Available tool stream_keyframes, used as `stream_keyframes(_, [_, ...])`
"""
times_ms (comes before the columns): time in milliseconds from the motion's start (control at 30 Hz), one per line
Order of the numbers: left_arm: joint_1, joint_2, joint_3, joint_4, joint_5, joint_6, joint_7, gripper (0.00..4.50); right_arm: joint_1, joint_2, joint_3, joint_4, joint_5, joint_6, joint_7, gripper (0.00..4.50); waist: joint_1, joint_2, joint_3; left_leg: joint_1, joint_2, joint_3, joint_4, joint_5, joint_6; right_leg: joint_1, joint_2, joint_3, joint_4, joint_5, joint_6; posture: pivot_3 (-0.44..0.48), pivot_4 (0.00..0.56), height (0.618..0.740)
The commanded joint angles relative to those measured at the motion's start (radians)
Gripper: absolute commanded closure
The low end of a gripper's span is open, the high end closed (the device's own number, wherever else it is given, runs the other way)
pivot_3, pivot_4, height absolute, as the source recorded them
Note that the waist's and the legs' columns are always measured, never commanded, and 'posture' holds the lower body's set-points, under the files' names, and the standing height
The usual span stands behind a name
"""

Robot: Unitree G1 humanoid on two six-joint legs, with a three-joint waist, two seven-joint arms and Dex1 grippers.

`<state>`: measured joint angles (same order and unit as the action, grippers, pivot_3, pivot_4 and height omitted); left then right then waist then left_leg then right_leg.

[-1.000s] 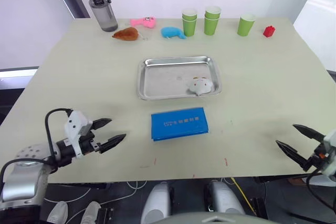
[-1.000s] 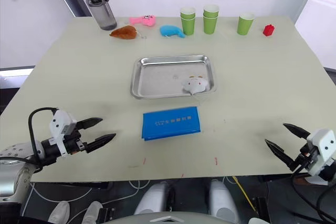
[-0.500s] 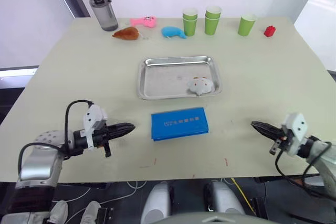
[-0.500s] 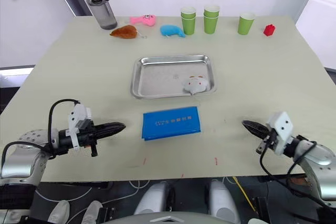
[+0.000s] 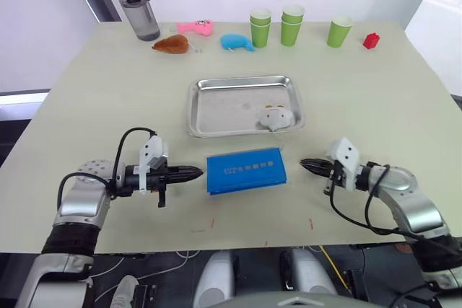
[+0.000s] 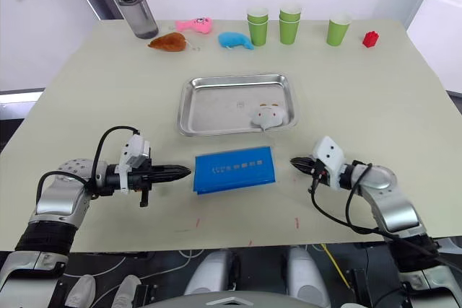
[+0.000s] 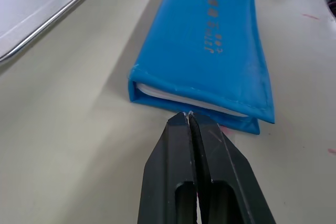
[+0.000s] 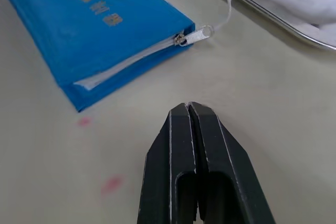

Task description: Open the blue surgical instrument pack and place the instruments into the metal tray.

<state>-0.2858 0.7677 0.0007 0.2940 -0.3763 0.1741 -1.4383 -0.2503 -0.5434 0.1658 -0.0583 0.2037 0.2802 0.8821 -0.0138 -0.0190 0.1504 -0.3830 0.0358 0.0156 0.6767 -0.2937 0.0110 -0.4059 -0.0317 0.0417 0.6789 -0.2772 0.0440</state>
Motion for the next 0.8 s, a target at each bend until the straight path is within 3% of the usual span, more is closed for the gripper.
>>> stream_keyframes(33, [-0.028,0.002,-0.017,0.022,0.003,-0.007,-0.049,4.38,-0.036,0.016,0.016,0.002,-0.013,0.003,-0.004,4.5,0.0,0.0,0.0,0.0,0.0,0.0,0.0,0.0,0.0,0.0,0.0,0.0,0.0,0.0,0.0,0.0,0.15,0.734])
stream_keyframes(800, [-0.168,-0.157,-0.059,0.184,0.078,-0.118,-0.012,4.38,0.027,0.042,0.056,-0.137,0.017,0.078,0.022,4.5,0.002,0.0,0.0,-0.003,-0.001,-0.005,0.007,0.0,0.0,0.0,0.0,-0.003,0.002,0.001,0.0,0.0,0.15,0.734])
